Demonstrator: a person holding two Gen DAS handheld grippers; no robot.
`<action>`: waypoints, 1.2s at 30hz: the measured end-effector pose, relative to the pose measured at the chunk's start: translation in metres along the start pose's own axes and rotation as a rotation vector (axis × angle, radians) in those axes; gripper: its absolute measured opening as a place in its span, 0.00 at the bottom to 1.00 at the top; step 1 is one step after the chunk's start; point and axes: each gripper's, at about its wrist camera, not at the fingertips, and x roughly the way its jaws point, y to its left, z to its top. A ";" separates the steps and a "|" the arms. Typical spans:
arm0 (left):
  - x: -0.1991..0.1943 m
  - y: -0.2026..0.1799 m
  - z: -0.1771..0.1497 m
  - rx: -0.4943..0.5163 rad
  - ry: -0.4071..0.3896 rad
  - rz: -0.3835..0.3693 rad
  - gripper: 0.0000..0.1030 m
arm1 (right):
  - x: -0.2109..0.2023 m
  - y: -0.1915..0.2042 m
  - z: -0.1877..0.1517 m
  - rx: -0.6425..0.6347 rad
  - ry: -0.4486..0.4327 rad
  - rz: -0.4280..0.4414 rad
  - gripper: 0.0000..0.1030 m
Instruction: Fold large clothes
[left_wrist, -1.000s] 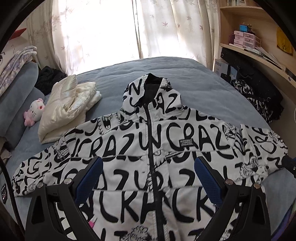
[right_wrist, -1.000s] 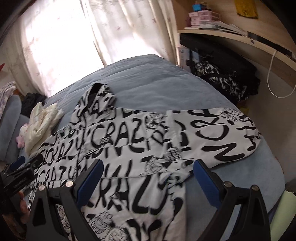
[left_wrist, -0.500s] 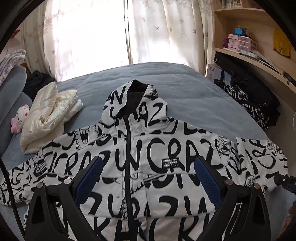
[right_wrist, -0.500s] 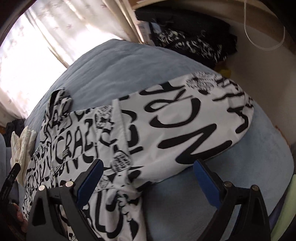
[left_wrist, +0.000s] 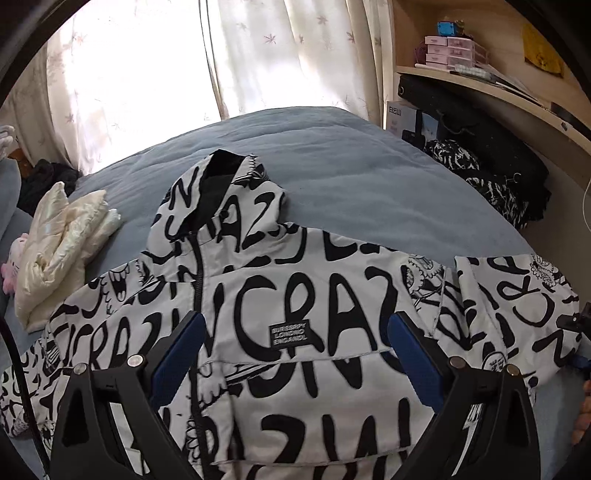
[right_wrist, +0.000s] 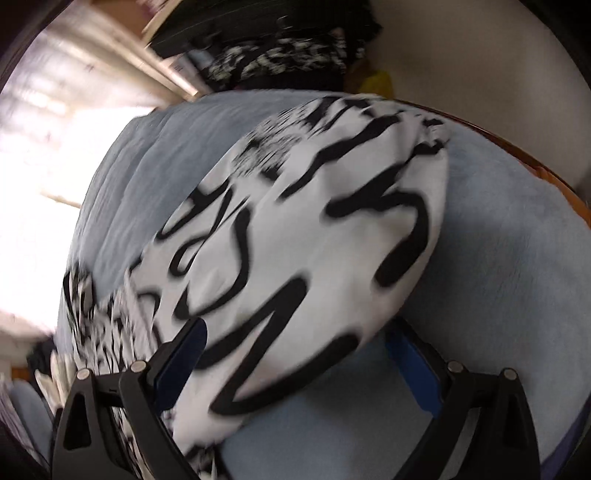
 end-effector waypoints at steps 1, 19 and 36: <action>0.003 -0.003 0.002 -0.004 0.002 0.003 0.95 | 0.001 -0.004 0.005 0.026 -0.002 0.003 0.95; 0.038 -0.072 0.012 0.036 0.024 -0.034 0.76 | -0.021 -0.094 0.066 0.193 0.008 0.097 0.82; -0.002 -0.010 0.026 -0.065 0.011 -0.001 0.53 | -0.079 0.039 0.077 -0.092 -0.209 0.426 0.08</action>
